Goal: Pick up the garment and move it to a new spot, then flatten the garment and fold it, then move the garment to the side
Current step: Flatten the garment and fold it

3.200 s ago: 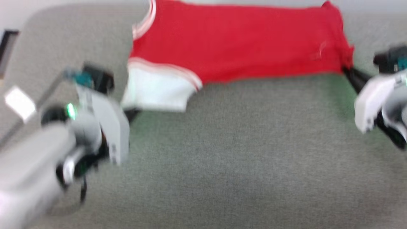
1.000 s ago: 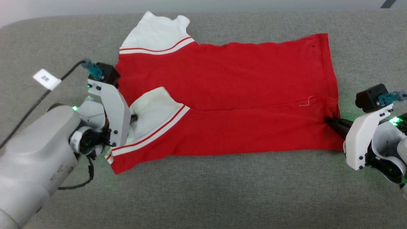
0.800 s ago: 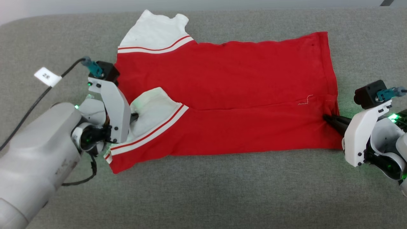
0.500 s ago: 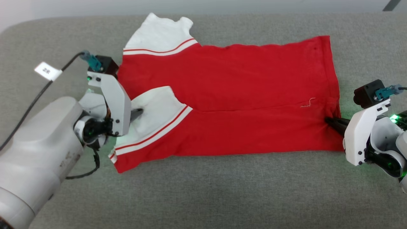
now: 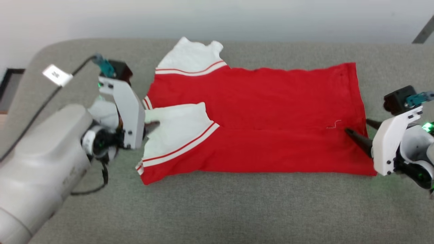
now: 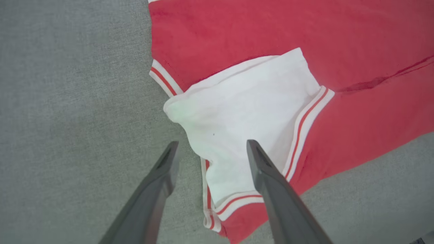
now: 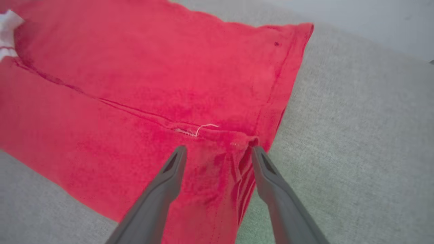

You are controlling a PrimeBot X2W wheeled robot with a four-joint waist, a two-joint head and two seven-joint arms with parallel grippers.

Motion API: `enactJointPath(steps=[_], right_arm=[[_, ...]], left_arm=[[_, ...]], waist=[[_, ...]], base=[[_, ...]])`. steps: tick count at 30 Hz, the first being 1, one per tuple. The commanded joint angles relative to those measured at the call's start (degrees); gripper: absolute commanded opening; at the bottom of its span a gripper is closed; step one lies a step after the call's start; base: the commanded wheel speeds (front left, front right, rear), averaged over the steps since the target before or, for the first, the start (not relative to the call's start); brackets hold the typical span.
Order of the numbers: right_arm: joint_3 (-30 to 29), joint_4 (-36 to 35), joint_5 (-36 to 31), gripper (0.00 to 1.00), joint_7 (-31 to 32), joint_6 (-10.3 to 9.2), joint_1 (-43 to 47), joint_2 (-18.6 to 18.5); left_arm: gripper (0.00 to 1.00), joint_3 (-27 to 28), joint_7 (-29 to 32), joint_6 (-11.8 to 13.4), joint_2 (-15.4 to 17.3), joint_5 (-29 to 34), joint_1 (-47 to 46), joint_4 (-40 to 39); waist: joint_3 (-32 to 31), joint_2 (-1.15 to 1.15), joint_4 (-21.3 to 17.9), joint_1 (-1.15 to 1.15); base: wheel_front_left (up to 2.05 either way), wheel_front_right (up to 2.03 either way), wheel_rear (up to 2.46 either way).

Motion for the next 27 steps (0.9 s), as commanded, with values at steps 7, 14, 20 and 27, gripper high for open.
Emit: enactJointPath(steps=[7,14,20,27], right_arm=[[-7.5,0.3,-3.4,1.00,-6.8,-0.06,3.4,1.2],[-17.6,-3.2,-8.2,1.00,-11.8,-0.06,9.0,3.8],[-27.5,-10.8,-12.8,1.00,-10.4,-0.06,16.0,6.2],[-40.3,-24.7,-19.1,1.00,-4.8,-0.06,26.8,12.0]], left_arm=[[1.00,-1.5,4.8,5.2,3.6,-2.4,5.9,-9.0],[1.00,-2.5,7.1,10.2,7.1,-4.0,10.7,-15.4],[1.00,-1.9,5.2,11.1,8.5,-5.1,13.7,-15.2],[1.00,-1.1,3.0,10.2,8.2,-6.0,15.5,-11.8]], waist=[[-5.1,0.00,1.1,0.00],[-6.7,0.00,-0.7,0.00],[-6.2,0.00,-3.2,0.00],[-5.0,0.00,-5.6,0.00]], base=[[0.00,0.00,0.00],[0.00,0.00,0.00],[0.00,0.00,0.00],[0.00,0.00,0.00]])
